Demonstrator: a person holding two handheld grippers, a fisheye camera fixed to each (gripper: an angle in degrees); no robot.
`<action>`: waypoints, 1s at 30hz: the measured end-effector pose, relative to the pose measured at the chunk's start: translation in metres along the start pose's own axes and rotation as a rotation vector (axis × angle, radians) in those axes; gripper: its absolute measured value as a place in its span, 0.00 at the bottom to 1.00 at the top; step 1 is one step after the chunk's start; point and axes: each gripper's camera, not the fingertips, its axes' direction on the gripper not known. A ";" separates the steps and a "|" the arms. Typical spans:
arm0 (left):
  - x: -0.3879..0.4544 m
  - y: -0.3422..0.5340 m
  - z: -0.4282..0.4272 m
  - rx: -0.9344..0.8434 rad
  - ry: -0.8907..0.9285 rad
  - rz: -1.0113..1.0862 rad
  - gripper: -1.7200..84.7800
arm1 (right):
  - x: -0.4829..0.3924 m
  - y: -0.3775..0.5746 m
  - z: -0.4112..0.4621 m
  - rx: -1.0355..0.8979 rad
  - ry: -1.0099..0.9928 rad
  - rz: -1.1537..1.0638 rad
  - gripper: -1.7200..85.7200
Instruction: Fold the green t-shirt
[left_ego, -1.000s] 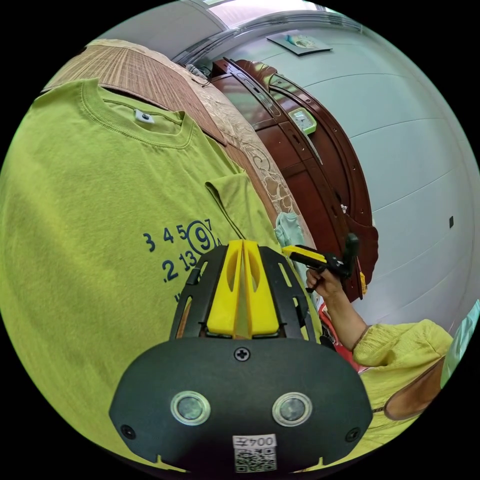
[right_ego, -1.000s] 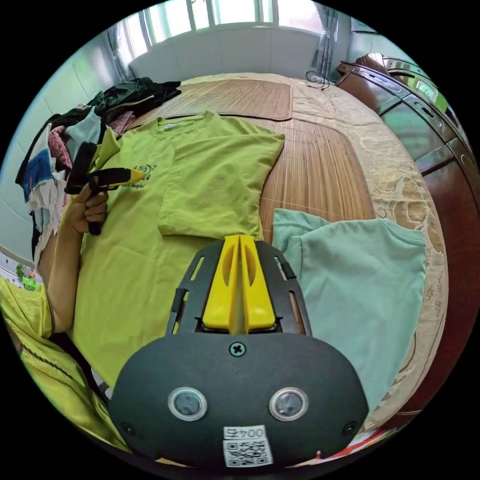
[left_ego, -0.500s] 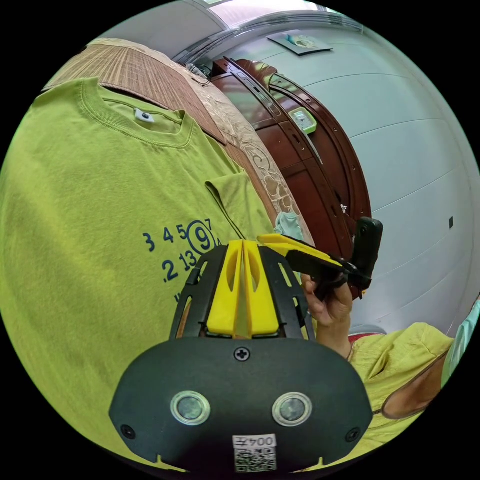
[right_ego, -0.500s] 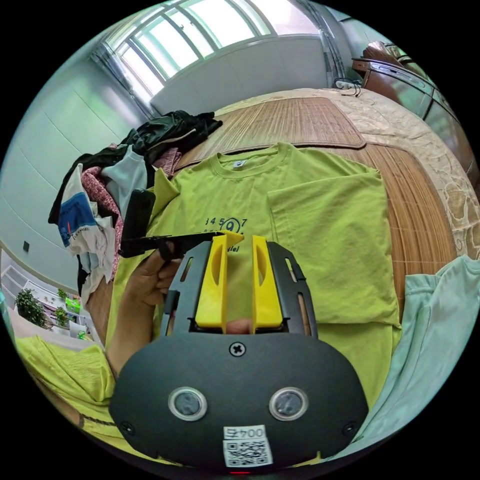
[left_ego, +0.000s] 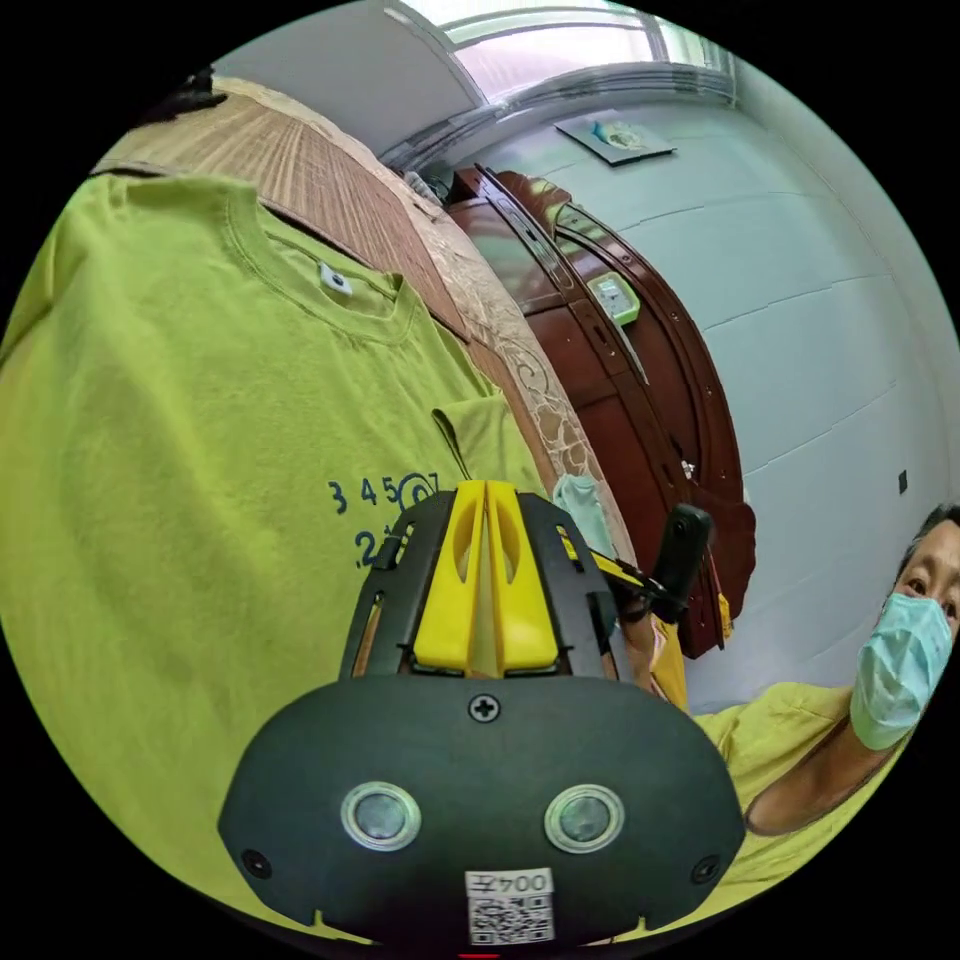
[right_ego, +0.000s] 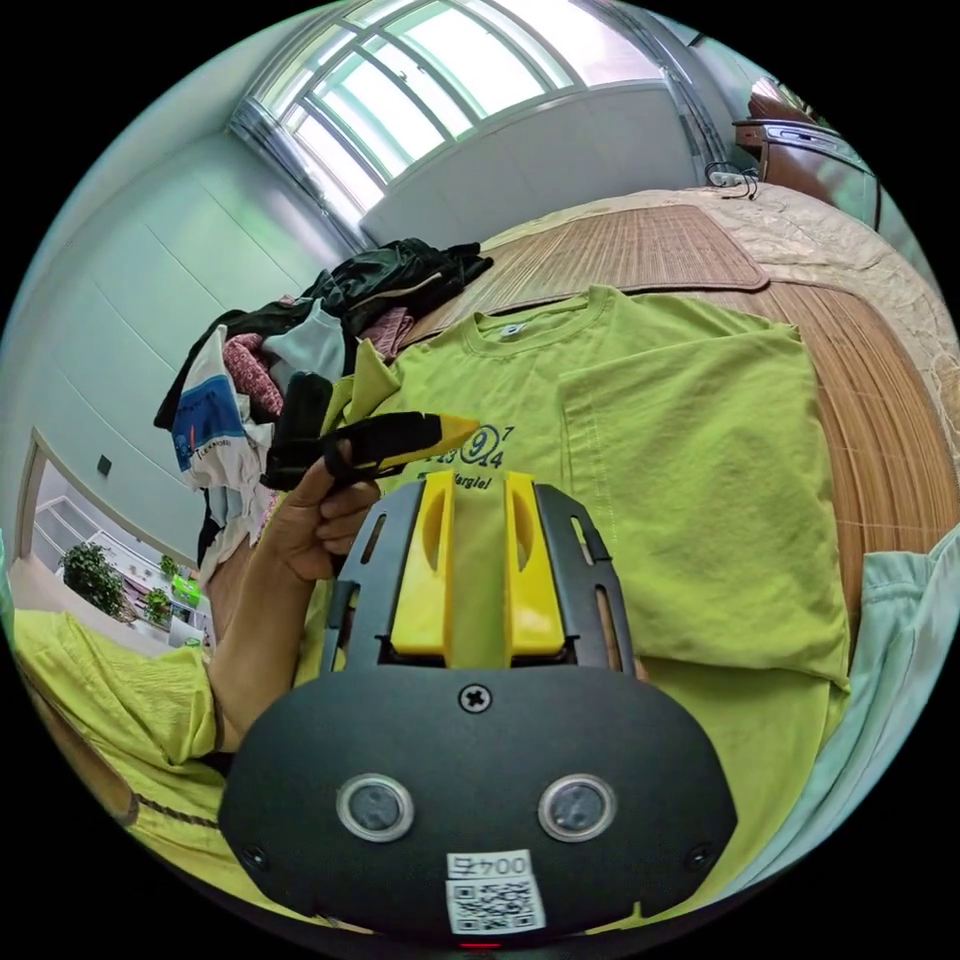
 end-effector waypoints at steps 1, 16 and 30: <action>0.015 -0.001 -0.004 0.039 -0.040 0.012 0.02 | 0.006 0.003 -0.001 0.008 -0.017 0.014 0.11; 0.102 0.030 -0.138 0.044 -0.828 0.071 0.10 | -0.038 0.041 -0.030 0.095 -0.093 -0.055 0.16; 0.014 0.009 -0.107 0.003 -0.868 -0.148 0.18 | -0.108 0.178 -0.017 -0.092 0.228 -0.282 0.16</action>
